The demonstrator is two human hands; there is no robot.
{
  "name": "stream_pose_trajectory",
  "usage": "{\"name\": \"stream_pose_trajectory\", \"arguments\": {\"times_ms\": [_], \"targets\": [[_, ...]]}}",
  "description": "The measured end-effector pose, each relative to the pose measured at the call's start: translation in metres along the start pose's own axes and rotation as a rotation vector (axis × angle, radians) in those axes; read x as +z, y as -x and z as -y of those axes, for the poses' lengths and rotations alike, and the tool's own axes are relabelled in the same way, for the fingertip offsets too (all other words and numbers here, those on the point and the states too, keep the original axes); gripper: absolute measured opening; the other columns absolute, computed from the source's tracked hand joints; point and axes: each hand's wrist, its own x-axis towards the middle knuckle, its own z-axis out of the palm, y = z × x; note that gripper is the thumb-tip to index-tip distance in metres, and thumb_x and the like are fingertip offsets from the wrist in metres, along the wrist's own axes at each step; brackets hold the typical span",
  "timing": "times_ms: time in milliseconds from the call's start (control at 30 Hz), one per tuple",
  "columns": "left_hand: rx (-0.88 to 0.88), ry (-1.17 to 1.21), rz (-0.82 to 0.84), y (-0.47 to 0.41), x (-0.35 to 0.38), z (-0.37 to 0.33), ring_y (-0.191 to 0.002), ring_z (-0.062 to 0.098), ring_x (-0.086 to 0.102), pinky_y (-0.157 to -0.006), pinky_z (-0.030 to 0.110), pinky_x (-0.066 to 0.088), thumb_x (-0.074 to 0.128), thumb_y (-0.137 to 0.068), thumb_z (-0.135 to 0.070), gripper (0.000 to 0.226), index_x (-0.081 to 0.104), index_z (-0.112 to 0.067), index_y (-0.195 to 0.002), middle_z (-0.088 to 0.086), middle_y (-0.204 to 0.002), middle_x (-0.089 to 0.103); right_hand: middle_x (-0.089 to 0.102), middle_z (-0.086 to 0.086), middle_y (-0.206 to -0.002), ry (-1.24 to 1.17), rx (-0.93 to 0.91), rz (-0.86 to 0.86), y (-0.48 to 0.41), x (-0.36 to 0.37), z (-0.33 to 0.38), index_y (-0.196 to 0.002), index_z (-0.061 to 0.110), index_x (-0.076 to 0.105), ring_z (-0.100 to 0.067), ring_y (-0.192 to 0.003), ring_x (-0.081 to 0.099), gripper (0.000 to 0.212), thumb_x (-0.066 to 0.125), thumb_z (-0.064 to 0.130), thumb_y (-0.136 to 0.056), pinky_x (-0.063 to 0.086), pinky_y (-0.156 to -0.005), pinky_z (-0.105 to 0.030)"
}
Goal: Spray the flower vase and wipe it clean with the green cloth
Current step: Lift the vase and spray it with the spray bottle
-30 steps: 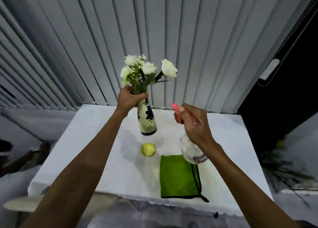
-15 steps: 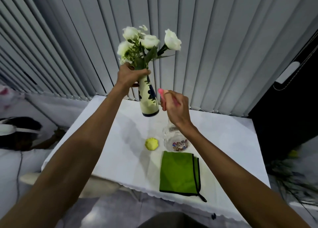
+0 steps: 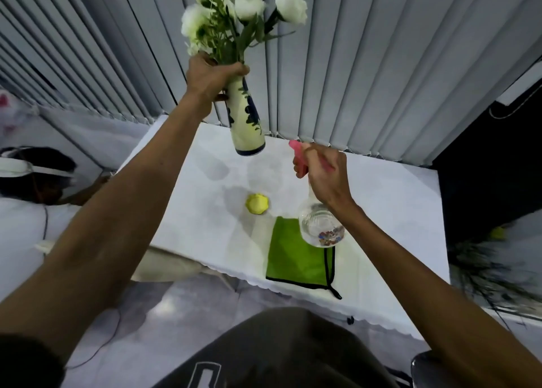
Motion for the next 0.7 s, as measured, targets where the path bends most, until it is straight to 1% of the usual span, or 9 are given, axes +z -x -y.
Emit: {"name": "stream_pose_trajectory", "arguments": {"times_ms": [100,133,233,300,400,467,600,633,700], "targets": [[0.01,0.011,-0.011,0.001,0.001,0.001,-0.088,0.017,0.074,-0.065,0.036,0.063,0.089,-0.054,-0.03,0.062,0.059,-0.017,-0.107,0.003,-0.105,0.072,0.061,-0.02,-0.064,0.01,0.039,0.028,0.01,-0.007,-0.005,-0.095,0.006,0.08,-0.016,-0.06,0.056,0.035,0.051,0.026,-0.096,0.049,-0.062,-0.027],[0.014,0.01,-0.01,0.002,0.001,0.001,-0.089,0.017,0.074,-0.066,0.037,0.063,0.089,-0.055,-0.03,0.063,0.059,-0.017,-0.108,0.003,-0.105,0.071,0.062,-0.019,-0.064,0.021,0.039,0.043,0.012,-0.009,-0.006,-0.096,0.008,0.08,-0.015,-0.059,0.056,0.037,0.05,0.028,-0.096,0.049,-0.061,-0.025],[0.012,0.01,-0.001,0.003,0.001,0.004,-0.09,0.018,0.073,-0.067,0.037,0.063,0.089,-0.056,-0.03,0.067,0.058,-0.013,-0.113,0.003,-0.107,0.071,0.059,-0.003,-0.062,0.061,0.072,0.06,0.016,-0.013,-0.012,-0.097,0.011,0.081,-0.012,-0.058,0.056,0.039,0.049,0.033,-0.093,0.048,-0.059,-0.026],[0.019,0.02,0.007,0.004,0.001,0.006,-0.089,0.018,0.073,-0.067,0.037,0.063,0.089,-0.058,-0.027,0.063,0.058,-0.012,-0.112,0.004,-0.105,0.071,0.06,-0.002,-0.063,0.059,0.091,0.047,0.018,-0.015,-0.015,-0.095,0.014,0.081,-0.013,-0.059,0.055,0.038,0.05,0.035,-0.092,0.048,-0.059,-0.029],[0.025,0.049,0.033,0.007,-0.002,0.01,-0.089,0.018,0.073,-0.067,0.034,0.062,0.088,-0.064,-0.022,0.053,0.058,-0.013,-0.106,0.003,-0.101,0.07,0.063,-0.015,-0.066,0.028,0.089,0.017,0.018,-0.022,-0.013,-0.094,0.02,0.08,-0.014,-0.061,0.057,0.03,0.052,0.029,-0.095,0.048,-0.059,-0.025],[0.025,0.06,0.086,0.007,-0.007,0.014,-0.089,0.021,0.073,-0.07,0.036,0.062,0.088,-0.064,-0.022,0.053,0.059,-0.011,-0.107,0.004,-0.101,0.07,0.066,-0.025,-0.071,0.015,0.09,0.007,0.01,-0.025,-0.007,-0.097,0.014,0.082,-0.018,-0.063,0.061,0.031,0.054,0.026,-0.099,0.046,-0.059,-0.022],[0.024,0.112,0.198,0.01,-0.013,0.026,-0.088,0.024,0.073,-0.08,0.045,0.061,0.088,-0.066,-0.022,0.05,0.062,-0.002,-0.104,0.011,-0.099,0.071,0.074,-0.018,-0.078,-0.085,0.202,0.033,-0.022,-0.034,0.019,-0.097,0.01,0.08,-0.026,-0.069,0.069,0.049,0.058,0.052,-0.086,0.046,-0.062,-0.03],[0.028,0.133,0.225,0.012,-0.013,0.029,-0.089,0.025,0.073,-0.083,0.046,0.06,0.085,-0.071,-0.02,0.048,0.064,0.001,-0.108,0.011,-0.099,0.07,0.075,-0.019,-0.081,-0.109,0.212,0.038,-0.03,-0.037,0.026,-0.098,0.012,0.08,-0.028,-0.071,0.07,0.05,0.058,0.056,-0.086,0.047,-0.063,-0.032],[0.033,0.198,0.286,0.017,-0.011,0.037,-0.091,0.025,0.071,-0.09,0.048,0.057,0.078,-0.079,-0.015,0.036,0.067,0.0,-0.11,0.01,-0.099,0.07,0.074,-0.019,-0.081,-0.172,0.214,0.028,-0.042,-0.04,0.039,-0.101,0.016,0.08,-0.03,-0.073,0.07,0.047,0.054,0.055,-0.096,0.047,-0.062,-0.032]]}}
